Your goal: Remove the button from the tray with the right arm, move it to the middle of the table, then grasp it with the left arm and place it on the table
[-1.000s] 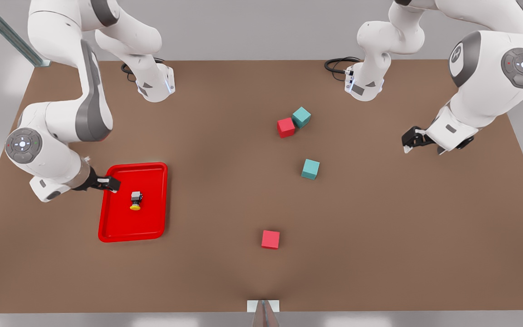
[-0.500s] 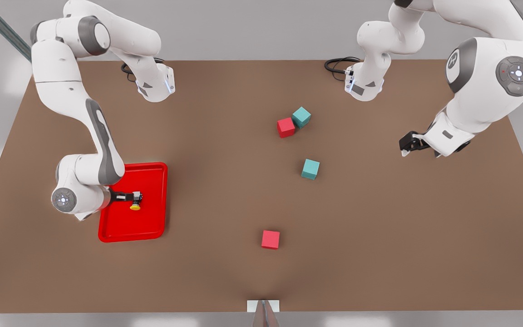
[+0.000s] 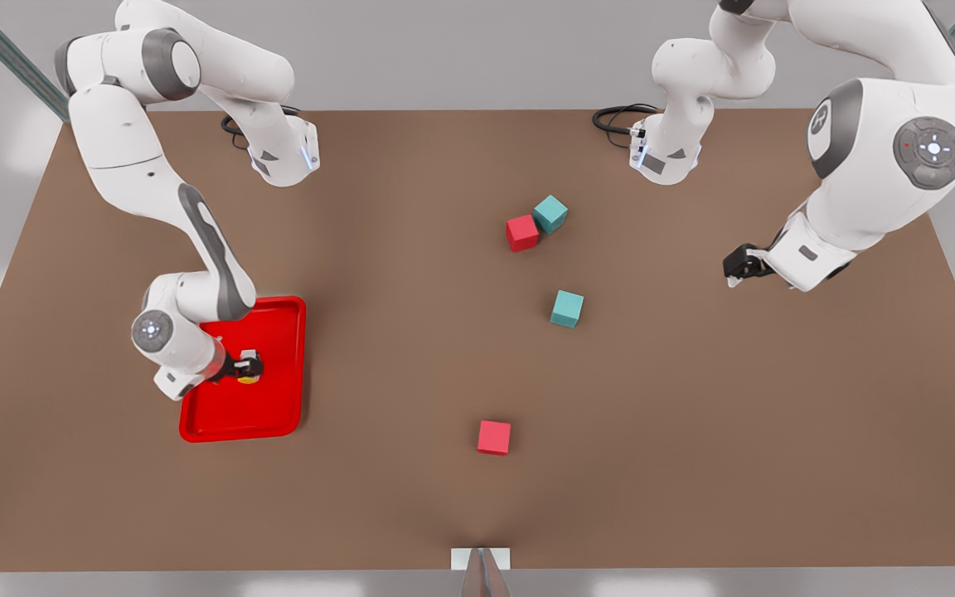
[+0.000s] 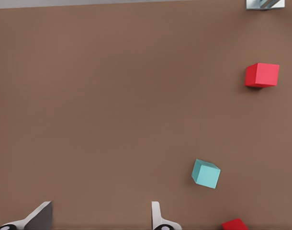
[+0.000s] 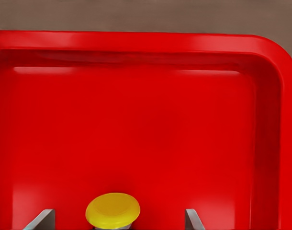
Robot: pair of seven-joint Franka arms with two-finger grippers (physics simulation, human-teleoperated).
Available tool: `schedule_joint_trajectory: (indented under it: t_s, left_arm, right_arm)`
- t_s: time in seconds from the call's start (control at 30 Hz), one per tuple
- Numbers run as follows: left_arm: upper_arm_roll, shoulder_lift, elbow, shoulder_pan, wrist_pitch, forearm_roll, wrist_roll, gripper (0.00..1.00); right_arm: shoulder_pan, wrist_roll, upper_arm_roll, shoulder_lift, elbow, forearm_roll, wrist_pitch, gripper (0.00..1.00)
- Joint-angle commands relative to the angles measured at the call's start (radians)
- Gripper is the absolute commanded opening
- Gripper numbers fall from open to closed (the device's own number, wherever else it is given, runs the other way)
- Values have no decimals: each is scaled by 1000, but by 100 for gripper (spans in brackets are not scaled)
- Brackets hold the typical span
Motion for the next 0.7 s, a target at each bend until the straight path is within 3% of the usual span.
schedule_joint_trajectory:
  t_s: [0.0, 0.23, 0.37, 0.67]
  left_arm:
    - [0, 2, -5, 0, 3, 1, -10, 100]
    - [-1, 6, -6, 0, 3, 1, -10, 100]
    - [-1, 12, -6, 0, 3, 1, -10, 100]
    - [-1, 19, -6, 0, 5, 1, -10, 100]
  right_arm:
    - [6, -110, 1, -1, -4, 4, 88, 100]
    - [11, -104, -1, 1, -35, 4, 88, 100]
    - [-18, -101, 2, -61, -146, 4, 81, 100]
    - [-15, -46, 4, -67, -161, 8, 78, 100]
